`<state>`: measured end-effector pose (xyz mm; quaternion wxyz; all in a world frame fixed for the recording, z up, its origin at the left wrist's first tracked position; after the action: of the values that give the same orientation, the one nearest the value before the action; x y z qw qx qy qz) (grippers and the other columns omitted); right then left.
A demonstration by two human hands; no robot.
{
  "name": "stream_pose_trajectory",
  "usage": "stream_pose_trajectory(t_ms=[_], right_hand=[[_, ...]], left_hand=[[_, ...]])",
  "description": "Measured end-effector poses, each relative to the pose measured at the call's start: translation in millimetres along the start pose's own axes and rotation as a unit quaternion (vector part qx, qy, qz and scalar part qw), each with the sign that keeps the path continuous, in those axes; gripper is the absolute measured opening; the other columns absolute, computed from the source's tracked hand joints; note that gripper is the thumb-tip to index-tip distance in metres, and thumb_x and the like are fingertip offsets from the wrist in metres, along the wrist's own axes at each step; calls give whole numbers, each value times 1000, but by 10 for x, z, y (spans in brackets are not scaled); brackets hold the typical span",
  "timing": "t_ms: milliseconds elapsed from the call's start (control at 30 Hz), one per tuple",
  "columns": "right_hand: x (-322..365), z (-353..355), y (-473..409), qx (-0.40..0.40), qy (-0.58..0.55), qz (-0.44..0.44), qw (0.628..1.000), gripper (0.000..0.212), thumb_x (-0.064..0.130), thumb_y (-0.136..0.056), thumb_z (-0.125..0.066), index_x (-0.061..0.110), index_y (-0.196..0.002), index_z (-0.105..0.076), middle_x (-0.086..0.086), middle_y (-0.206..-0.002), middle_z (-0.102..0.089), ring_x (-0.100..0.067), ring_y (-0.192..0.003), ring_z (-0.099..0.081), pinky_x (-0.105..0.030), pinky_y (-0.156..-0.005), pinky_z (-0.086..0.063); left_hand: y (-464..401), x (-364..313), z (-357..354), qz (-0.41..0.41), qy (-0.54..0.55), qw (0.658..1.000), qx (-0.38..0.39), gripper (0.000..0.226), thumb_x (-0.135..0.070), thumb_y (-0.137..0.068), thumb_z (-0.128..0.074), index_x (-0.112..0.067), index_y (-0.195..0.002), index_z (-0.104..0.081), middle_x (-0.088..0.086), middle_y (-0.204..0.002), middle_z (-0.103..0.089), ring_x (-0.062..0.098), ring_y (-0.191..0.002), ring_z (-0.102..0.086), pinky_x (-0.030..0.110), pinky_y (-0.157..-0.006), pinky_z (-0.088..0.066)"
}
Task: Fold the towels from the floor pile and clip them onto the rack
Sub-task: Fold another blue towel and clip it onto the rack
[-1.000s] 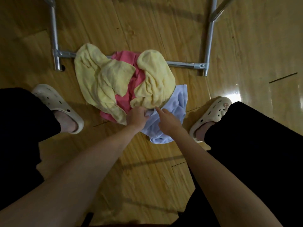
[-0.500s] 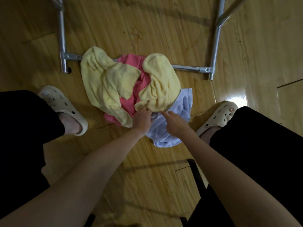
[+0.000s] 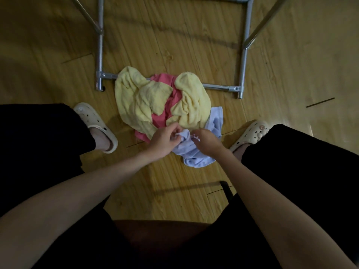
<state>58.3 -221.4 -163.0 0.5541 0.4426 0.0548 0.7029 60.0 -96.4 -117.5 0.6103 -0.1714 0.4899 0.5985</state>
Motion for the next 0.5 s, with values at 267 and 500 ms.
stream_pose_trajectory(t_ms=[267, 500], right_hand=[[855, 807, 760, -116, -103, 53, 986, 18, 17, -91, -38, 11, -78, -49, -10, -72, -54, -21, -66, -48, -37, -62, -36], [1549, 1708, 1378, -218, -107, 130, 961, 32, 29, -85, -41, 4, -96, -58, -7, -88, -65, -26, -81, -59, -43, -74, -48]], left_hand=[[606, -1314, 777, -122, 8, 989, -80, 9, -7, -82, -65, -7, -83, -56, 5, -67, -61, 17, -61, -59, 32, -56, -44], [1147, -2340, 1673, -205, 53, 964, -162, 10, 0, -85, -64, -6, -92, -60, -9, -82, -62, -1, -75, -61, 14, -68, -48]])
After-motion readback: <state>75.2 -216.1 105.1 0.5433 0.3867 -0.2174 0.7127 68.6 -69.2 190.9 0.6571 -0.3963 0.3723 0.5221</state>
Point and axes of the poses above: each hand's wrist, its own y-axis away from the middle knuckle, its own z-axis out of the back of the hand, x = y × z, the point moved 10 cm from there along -y, towards the middle knuckle
